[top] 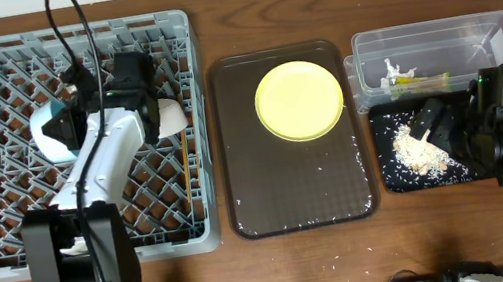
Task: Sort waste into correct bins and load items into the dishwasher
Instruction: 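Carry the blue bowl left and set it in the dish rack, then reach the left gripper to the yellow plate edge and grasp it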
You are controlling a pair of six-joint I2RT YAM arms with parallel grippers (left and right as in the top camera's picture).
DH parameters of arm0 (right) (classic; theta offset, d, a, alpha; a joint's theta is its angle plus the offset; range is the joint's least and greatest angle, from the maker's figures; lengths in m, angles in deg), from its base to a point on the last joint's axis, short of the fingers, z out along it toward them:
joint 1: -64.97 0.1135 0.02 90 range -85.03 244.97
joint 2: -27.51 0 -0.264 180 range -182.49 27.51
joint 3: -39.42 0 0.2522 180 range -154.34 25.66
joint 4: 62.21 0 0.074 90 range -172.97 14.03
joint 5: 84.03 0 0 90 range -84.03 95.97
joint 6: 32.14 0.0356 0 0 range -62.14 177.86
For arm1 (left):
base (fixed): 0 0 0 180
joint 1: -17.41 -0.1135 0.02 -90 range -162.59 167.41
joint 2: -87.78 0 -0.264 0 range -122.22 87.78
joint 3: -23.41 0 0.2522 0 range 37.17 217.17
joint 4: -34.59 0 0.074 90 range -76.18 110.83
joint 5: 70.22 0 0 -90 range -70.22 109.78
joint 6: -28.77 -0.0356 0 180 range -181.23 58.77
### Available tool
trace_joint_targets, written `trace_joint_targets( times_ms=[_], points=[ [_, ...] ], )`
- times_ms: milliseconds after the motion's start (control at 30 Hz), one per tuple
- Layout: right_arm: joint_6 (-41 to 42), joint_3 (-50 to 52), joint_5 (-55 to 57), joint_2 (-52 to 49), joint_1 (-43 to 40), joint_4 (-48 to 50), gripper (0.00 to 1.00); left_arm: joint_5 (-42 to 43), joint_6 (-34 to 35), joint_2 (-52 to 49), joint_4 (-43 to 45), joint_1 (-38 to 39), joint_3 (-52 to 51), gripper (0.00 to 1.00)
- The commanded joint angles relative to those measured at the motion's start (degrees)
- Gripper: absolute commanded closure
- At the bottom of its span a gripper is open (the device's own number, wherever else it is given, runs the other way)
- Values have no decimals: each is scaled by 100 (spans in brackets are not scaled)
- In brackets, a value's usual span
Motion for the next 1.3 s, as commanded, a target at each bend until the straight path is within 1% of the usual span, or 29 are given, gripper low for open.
trace_joint_targets(
  times_ms=[0,100,167,200,233,300,400,467,567,633,667,700,767,867,900,967,1033,1067,1100,1200,1267],
  points=[
    [-92,-26,-24,4,-72,15,1,164,20,-85,-83,116,87,91],
    [-92,-26,-24,4,-72,15,1,848,22,-85,-313,166,87,88],
    [-92,-26,-24,4,-72,13,1,1591,24,-85,-531,175,87,87],
    [-92,-26,-24,4,-72,11,1,1751,55,-85,-623,175,87,87],
    [-92,-26,-26,4,-72,-11,1,1766,225,-83,-791,175,87,87],
    [-92,-26,-24,4,-72,-28,1,1768,310,-52,-962,190,87,87],
    [-90,-26,-26,4,-70,-28,1,1912,345,57,-1128,251,87,83],
    [-90,-26,-26,4,-72,-33,1,2256,345,170,-1215,317,87,75],
    [-90,-26,-26,4,-70,-50,1,2575,345,269,-1325,372,87,71],
    [-90,-26,-26,4,-70,-94,1,2673,350,334,-1453,404,87,66],
    [-92,-26,-26,4,-70,-105,1,2673,376,400,-1502,407,87,57],
    [-92,-26,-26,4,-70,-125,1,2675,470,483,-1537,407,90,50],
    [-92,-26,-26,4,-72,-142,1,2828,518,680,-1567,407,90,48],
    [-92,-26,-26,4,-70,-146,1,3873,518,1447,-1528,404,92,43],
    [-90,-26,-26,4,-70,-164,1,4680,516,1937,-1512,407,92,41],
    [-90,-26,-28,4,-70,-184,1,5139,516,2347,-1510,407,90,40],
    [-92,-26,-26,4,-70,-190,1,5825,516,2846,-1510,407,92,40],
    [-94,-26,-26,4,-70,-188,1,6398,516,3071,-1512,407,90,40],
    [-96,-26,-26,4,-70,-188,1,6647,516,3154,-1512,407,90,40],
    [-205,-26,-28,4,-70,-188,1,7954,516,3582,-1488,505,90,41],
    [-201,-26,-28,4,-70,-184,1,8314,518,3641,-1408,772,90,41]
  ],
)
